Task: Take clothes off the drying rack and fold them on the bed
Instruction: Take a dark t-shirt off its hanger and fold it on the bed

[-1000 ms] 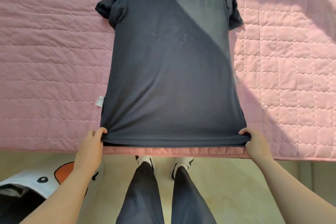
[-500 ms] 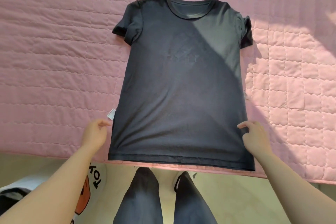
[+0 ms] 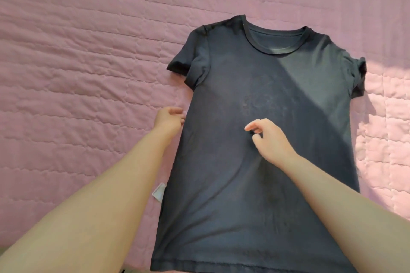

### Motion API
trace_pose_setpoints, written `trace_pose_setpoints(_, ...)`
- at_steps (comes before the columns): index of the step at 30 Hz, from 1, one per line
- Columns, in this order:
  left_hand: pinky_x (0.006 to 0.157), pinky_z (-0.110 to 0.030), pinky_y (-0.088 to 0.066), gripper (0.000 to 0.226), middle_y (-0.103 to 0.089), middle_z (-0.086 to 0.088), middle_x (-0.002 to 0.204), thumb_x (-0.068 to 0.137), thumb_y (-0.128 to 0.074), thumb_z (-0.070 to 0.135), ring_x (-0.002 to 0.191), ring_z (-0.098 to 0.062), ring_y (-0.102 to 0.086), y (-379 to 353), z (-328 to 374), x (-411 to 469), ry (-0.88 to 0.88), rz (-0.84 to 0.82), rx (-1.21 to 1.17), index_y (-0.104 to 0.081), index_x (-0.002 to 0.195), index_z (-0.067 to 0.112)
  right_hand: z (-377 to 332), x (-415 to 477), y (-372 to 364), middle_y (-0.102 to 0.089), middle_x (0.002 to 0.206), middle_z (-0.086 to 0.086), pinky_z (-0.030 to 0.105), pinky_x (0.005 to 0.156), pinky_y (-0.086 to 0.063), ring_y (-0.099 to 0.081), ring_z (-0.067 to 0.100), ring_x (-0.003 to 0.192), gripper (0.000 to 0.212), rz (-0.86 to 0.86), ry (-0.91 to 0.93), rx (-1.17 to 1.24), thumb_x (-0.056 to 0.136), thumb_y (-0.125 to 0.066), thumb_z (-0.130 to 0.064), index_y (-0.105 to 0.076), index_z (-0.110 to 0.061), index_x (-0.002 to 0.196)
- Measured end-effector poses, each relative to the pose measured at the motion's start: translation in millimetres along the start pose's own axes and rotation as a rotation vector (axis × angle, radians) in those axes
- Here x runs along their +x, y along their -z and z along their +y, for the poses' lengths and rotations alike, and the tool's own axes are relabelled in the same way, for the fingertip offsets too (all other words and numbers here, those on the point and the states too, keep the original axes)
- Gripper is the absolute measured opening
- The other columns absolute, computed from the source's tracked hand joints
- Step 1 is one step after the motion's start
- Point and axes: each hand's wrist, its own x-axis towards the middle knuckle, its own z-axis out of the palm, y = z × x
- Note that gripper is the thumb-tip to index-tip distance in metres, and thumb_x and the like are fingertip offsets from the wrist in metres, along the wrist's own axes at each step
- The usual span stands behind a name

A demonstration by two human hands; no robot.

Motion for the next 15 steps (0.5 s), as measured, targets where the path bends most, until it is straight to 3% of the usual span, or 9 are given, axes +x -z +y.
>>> trace_pose_setpoints(3,0.052,-0.01,-0.047,0.029,-0.06,-0.009,0.087,0.101,-0.039,0.0,0.067,-0.011,-0.055,-9,28,24,0.041,-0.071,-0.195,-0.052,0.126,-0.008,-22,38,-4,-0.057,0.106,-0.003,0.02,0.084,-0.035,-0.053,0.011,0.096,0.038,0.038,0.039,0.001,0.085,-0.043,0.002,-0.066,-0.021,0.105)
trace_pose_setpoints(7,0.065,-0.02,-0.055,0.031,-0.067,-0.006,0.102,0.1,-0.05,0.03,0.085,-0.013,-0.064,-16,60,43,0.169,-0.326,-0.532,-0.058,0.118,0.007,-45,78,-4,-0.063,0.106,0.0,0.021,0.086,-0.038,-0.058,0.014,0.101,0.038,0.114,0.12,0.003,0.084,-0.043,0.003,-0.067,-0.021,0.102)
trace_pose_setpoints(11,0.063,-0.017,-0.05,0.013,-0.066,0.001,0.068,0.097,-0.053,0.012,0.067,-0.009,-0.06,-16,78,47,0.24,-0.406,-0.729,-0.061,0.087,0.012,-75,107,4,-0.063,0.105,-0.001,0.021,0.081,-0.038,-0.057,0.013,0.093,0.039,0.137,0.126,0.01,0.084,-0.045,0.0,-0.061,-0.021,0.111)
trace_pose_setpoints(13,0.062,-0.019,-0.044,0.008,-0.062,0.001,0.071,0.086,-0.06,0.007,0.066,-0.01,-0.055,-8,83,52,0.198,-0.366,-0.664,-0.061,0.081,0.013,-93,119,10,-0.061,0.106,0.001,0.02,0.079,-0.036,-0.054,0.013,0.087,0.04,0.158,0.134,0.035,0.084,-0.046,-0.001,-0.058,-0.02,0.117)
trace_pose_setpoints(15,0.054,-0.022,-0.046,0.014,-0.063,-0.002,0.069,0.072,-0.069,0.007,0.06,-0.014,-0.057,9,86,60,0.076,-0.206,-0.445,-0.061,0.081,0.013,-107,131,12,-0.057,0.111,0.003,0.022,0.08,-0.037,-0.053,0.014,0.085,0.041,0.162,0.15,0.052,0.085,-0.048,-0.003,-0.053,-0.019,0.122)
